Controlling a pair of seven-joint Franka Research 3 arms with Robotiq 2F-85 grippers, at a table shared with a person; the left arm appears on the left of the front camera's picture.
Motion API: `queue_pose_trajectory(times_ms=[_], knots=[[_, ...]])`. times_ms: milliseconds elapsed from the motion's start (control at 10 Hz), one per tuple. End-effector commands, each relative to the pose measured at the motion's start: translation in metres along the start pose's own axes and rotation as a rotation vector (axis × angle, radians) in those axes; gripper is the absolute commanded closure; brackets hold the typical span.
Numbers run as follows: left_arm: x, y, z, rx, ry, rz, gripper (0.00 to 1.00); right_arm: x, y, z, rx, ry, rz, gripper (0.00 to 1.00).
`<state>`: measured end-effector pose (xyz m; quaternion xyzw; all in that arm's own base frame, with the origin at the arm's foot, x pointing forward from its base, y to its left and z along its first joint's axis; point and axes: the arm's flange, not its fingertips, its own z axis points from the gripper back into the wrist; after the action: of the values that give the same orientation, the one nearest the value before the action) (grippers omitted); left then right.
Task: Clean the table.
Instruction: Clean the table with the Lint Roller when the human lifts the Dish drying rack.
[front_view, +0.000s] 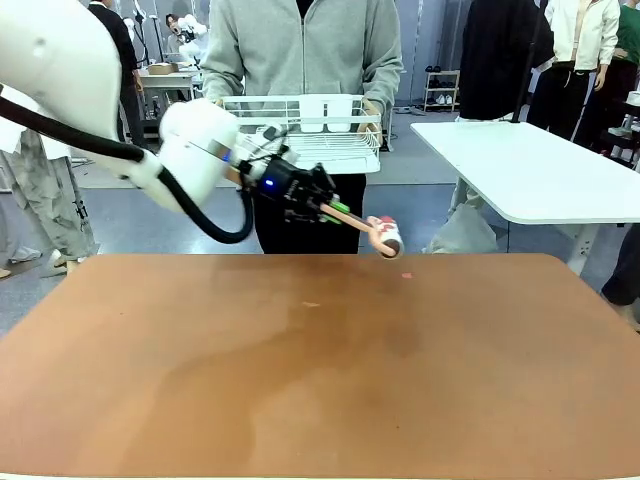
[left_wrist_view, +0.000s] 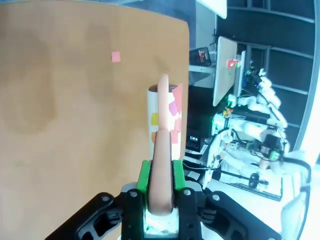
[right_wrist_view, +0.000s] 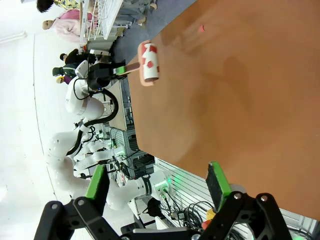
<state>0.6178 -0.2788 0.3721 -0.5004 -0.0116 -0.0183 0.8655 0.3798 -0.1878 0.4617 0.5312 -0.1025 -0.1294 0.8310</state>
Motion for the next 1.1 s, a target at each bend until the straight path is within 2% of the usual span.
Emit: queue_pose_trajectory(times_ms=[0,100,300,600,700,1000], knots=[[-0.023,0.018,0.059,-0.003,0.021,-0.04,0.78,-0.002,0.002,0.002,0.006,0.005,0.011,0.0],[-0.019,0.031,0.08,0.02,0.038,-0.032,0.78,-0.002,0.002,0.002,0.006,0.005,0.011,0.0],[-0.007,0.054,0.104,0.015,-0.015,0.016,0.78,-0.002,0.002,0.002,0.006,0.005,0.011,0.0],[-0.002,0.059,0.104,0.006,0.007,-0.02,0.78,-0.002,0.002,0.002,0.006,0.005,0.011,0.0],[-0.003,0.066,0.114,0.037,-0.021,0.027,0.78,-0.002,0.002,0.002,0.006,0.005,0.011,0.0],[-0.003,0.066,0.114,0.037,-0.021,0.027,0.78,-0.002,0.002,0.002,0.006,0.005,0.011,0.0]])
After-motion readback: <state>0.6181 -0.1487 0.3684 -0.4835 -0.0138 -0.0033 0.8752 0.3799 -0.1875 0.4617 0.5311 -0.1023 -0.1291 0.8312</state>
